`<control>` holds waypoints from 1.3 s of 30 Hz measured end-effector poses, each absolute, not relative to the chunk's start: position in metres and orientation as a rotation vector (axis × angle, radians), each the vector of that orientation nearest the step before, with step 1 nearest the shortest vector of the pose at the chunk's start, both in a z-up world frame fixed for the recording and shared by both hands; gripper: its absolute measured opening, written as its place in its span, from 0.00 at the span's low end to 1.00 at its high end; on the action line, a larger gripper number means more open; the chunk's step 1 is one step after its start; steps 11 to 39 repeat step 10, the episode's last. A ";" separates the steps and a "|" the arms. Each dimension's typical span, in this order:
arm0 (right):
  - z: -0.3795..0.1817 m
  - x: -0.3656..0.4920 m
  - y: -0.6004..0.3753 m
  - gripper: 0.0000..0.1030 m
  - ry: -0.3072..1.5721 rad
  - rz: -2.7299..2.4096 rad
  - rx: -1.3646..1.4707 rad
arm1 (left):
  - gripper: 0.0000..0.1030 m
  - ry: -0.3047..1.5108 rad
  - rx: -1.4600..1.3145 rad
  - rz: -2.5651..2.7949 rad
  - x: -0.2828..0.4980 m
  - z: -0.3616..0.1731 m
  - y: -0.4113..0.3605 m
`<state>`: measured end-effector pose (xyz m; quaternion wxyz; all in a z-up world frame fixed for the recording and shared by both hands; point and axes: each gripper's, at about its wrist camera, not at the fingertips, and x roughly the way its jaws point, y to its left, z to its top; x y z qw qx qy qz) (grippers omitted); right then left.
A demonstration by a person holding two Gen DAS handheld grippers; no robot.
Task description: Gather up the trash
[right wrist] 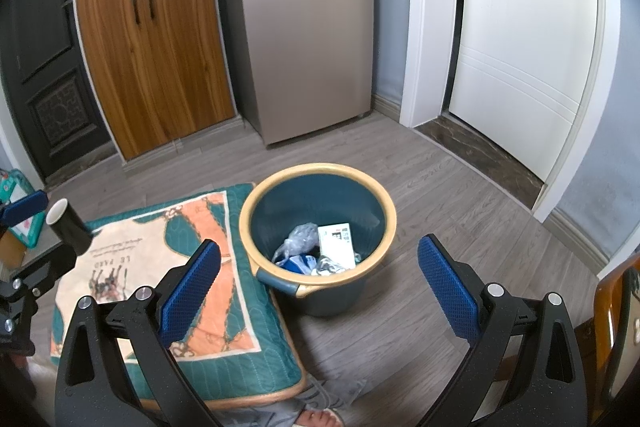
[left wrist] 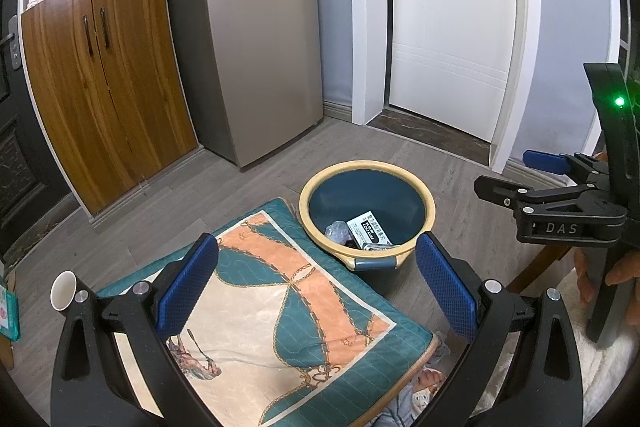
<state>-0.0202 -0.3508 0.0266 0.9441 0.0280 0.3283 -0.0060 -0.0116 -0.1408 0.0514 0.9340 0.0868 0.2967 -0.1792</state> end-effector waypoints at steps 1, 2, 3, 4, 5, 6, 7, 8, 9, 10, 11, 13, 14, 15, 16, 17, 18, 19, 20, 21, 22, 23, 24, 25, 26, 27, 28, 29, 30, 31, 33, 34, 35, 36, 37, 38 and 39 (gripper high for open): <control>0.026 -0.021 -0.352 0.95 0.672 -0.014 0.057 | 0.94 0.607 0.178 -0.366 -0.012 0.051 -0.141; 0.025 -0.022 -0.352 0.95 0.675 -0.016 0.056 | 0.94 0.609 0.175 -0.367 -0.011 0.051 -0.141; 0.024 -0.022 -0.352 0.95 0.679 -0.019 0.056 | 0.94 0.611 0.173 -0.368 -0.011 0.051 -0.140; 0.023 -0.022 -0.352 0.95 0.688 -0.024 0.054 | 0.94 0.616 0.168 -0.371 -0.011 0.051 -0.140; 0.021 -0.022 -0.352 0.95 0.696 -0.030 0.051 | 0.94 0.623 0.165 -0.369 -0.011 0.051 -0.140; 0.020 -0.022 -0.352 0.95 0.704 -0.035 0.049 | 0.94 0.625 0.166 -0.363 -0.010 0.051 -0.139; 0.018 -0.020 -0.351 0.95 0.722 -0.042 0.049 | 0.94 0.623 0.173 -0.353 -0.011 0.051 -0.139; 0.016 -0.018 -0.350 0.95 0.740 -0.044 0.058 | 0.94 0.620 0.184 -0.342 -0.011 0.051 -0.137; 0.015 -0.016 -0.348 0.95 0.758 -0.042 0.078 | 0.94 0.615 0.198 -0.325 -0.011 0.051 -0.135; 0.014 -0.013 -0.344 0.95 0.773 -0.043 0.091 | 0.94 0.612 0.208 -0.308 -0.011 0.052 -0.132; 0.014 -0.013 -0.344 0.95 0.773 -0.043 0.091 | 0.94 0.612 0.208 -0.308 -0.011 0.052 -0.132; 0.014 -0.013 -0.344 0.95 0.773 -0.043 0.091 | 0.94 0.612 0.208 -0.308 -0.011 0.052 -0.132; 0.014 -0.013 -0.344 0.95 0.773 -0.043 0.091 | 0.94 0.612 0.208 -0.308 -0.011 0.052 -0.132; 0.014 -0.013 -0.344 0.95 0.773 -0.043 0.091 | 0.94 0.612 0.208 -0.308 -0.011 0.052 -0.132; 0.014 -0.013 -0.344 0.95 0.773 -0.043 0.091 | 0.94 0.612 0.208 -0.308 -0.011 0.052 -0.132; 0.014 -0.013 -0.344 0.95 0.773 -0.043 0.091 | 0.94 0.612 0.208 -0.308 -0.011 0.052 -0.132; 0.014 -0.013 -0.344 0.95 0.773 -0.043 0.091 | 0.94 0.612 0.208 -0.308 -0.011 0.052 -0.132; 0.014 -0.013 -0.344 0.95 0.773 -0.043 0.091 | 0.94 0.612 0.208 -0.308 -0.011 0.052 -0.132; 0.014 -0.013 -0.344 0.95 0.773 -0.043 0.091 | 0.94 0.612 0.208 -0.308 -0.011 0.052 -0.132; 0.014 -0.013 -0.344 0.95 0.773 -0.043 0.091 | 0.94 0.612 0.208 -0.308 -0.011 0.052 -0.132; 0.014 -0.013 -0.344 0.95 0.773 -0.043 0.091 | 0.94 0.612 0.208 -0.308 -0.011 0.052 -0.132; 0.014 -0.013 -0.344 0.95 0.773 -0.043 0.091 | 0.94 0.612 0.208 -0.308 -0.011 0.052 -0.132; 0.014 -0.013 -0.344 0.95 0.773 -0.043 0.091 | 0.94 0.612 0.208 -0.308 -0.011 0.052 -0.132; 0.014 -0.013 -0.344 0.95 0.773 -0.043 0.091 | 0.94 0.612 0.208 -0.308 -0.011 0.052 -0.132; 0.014 -0.013 -0.344 0.95 0.773 -0.043 0.091 | 0.94 0.612 0.208 -0.308 -0.011 0.052 -0.132; 0.014 -0.013 -0.344 0.95 0.773 -0.043 0.091 | 0.94 0.612 0.208 -0.308 -0.011 0.052 -0.132; 0.014 -0.013 -0.344 0.95 0.773 -0.043 0.091 | 0.94 0.612 0.208 -0.308 -0.011 0.052 -0.132; 0.014 -0.013 -0.344 0.95 0.773 -0.043 0.091 | 0.94 0.612 0.208 -0.308 -0.011 0.052 -0.132; 0.014 -0.013 -0.344 0.95 0.773 -0.043 0.091 | 0.94 0.612 0.208 -0.308 -0.011 0.052 -0.132; 0.014 -0.013 -0.344 0.95 0.773 -0.043 0.091 | 0.94 0.612 0.208 -0.308 -0.011 0.052 -0.132; 0.014 -0.013 -0.344 0.95 0.773 -0.043 0.091 | 0.94 0.612 0.208 -0.308 -0.011 0.052 -0.132; 0.014 -0.013 -0.344 0.95 0.773 -0.043 0.091 | 0.94 0.612 0.208 -0.308 -0.011 0.052 -0.132; 0.014 -0.013 -0.344 0.95 0.773 -0.043 0.091 | 0.94 0.612 0.208 -0.308 -0.011 0.052 -0.132; 0.014 -0.013 -0.344 0.95 0.773 -0.043 0.091 | 0.94 0.612 0.208 -0.308 -0.011 0.052 -0.132; 0.014 -0.013 -0.344 0.95 0.773 -0.043 0.091 | 0.94 0.612 0.208 -0.308 -0.011 0.052 -0.132; 0.014 -0.013 -0.344 0.95 0.773 -0.043 0.091 | 0.94 0.612 0.208 -0.308 -0.011 0.052 -0.132; 0.014 -0.013 -0.344 0.95 0.773 -0.043 0.091 | 0.94 0.612 0.208 -0.308 -0.011 0.052 -0.132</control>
